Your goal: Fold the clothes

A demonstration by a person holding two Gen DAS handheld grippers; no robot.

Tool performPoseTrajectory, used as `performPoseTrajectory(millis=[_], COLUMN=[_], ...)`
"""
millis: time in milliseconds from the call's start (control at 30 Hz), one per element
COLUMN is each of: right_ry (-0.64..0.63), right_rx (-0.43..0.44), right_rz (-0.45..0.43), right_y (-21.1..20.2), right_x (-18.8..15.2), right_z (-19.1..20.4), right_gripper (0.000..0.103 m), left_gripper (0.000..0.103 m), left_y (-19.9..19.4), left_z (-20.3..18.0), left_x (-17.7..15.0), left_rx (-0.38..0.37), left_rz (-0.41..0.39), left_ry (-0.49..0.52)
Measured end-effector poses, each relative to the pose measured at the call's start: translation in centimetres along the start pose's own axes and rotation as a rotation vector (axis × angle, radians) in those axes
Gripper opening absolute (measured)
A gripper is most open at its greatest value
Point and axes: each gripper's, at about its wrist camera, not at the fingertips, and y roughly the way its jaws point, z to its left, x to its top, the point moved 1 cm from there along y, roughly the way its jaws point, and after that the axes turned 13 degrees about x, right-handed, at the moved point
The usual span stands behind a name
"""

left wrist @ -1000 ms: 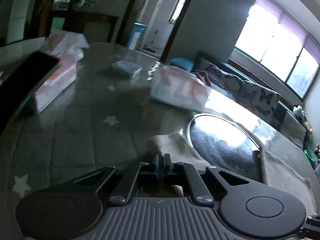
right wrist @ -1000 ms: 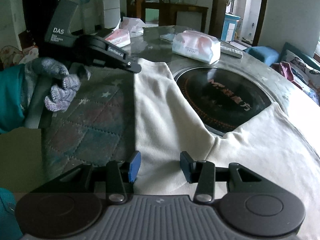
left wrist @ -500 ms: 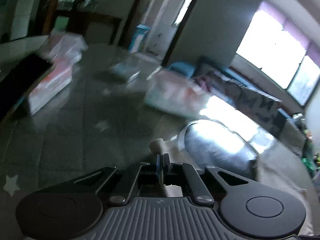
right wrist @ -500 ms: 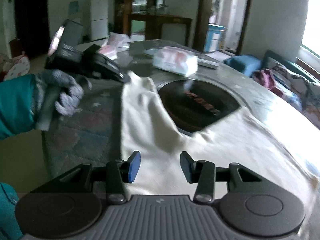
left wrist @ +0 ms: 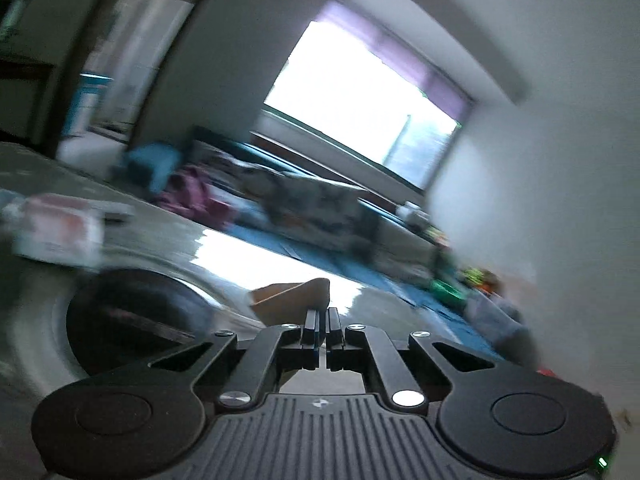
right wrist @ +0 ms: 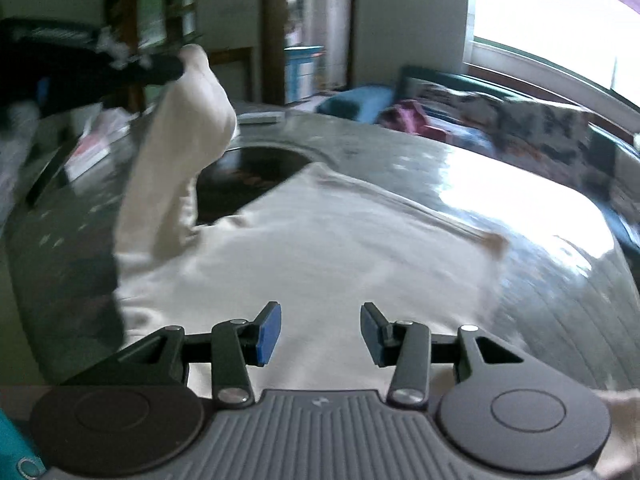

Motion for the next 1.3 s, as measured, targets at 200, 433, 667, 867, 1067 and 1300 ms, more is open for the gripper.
performPoseTrajectory(millis=[200, 433, 667, 867, 1067, 1300], right_ry=[0.096, 0.139, 0.167, 0.147, 0.144, 0.134], right_rx=[-0.037, -0.063, -0.031, -0.009, -0.011, -0.042], right_rz=[-0.019, -0.024, -0.051, 0.008, 0.059, 0.041], right_y=[-1.7, -3.0, -3.6, -0.9, 0.8, 0.4], right_x=[-1.7, -2.9, -2.7, -2.8, -3.2, -2.8], right_z=[-2.7, -3.8, -3.9, -3.2, -2.9, -2.8], right_gripper=[0.044, 0.044, 0.04, 0.036, 0.022, 0.008], left_gripper=[0.003, 0.031, 0.033, 0.033, 0.033, 0.019], left_y=[2.7, 3.6, 3.8, 4.7, 5.8, 8.0], left_z=[-5.0, -4.5, -1.5, 3.2, 4.1, 3.8], left_x=[-5.0, -7.5, -8.0, -7.4, -7.2, -7.5], left_rx=[-0.13, -0.095, 0.051, 0.229, 0.218, 0.198], left_rz=[0.166, 0.238, 0.217, 0.216, 0.213, 0.254], left_ry=[0.078, 0.188, 0.287, 0.241, 0.256, 0.235])
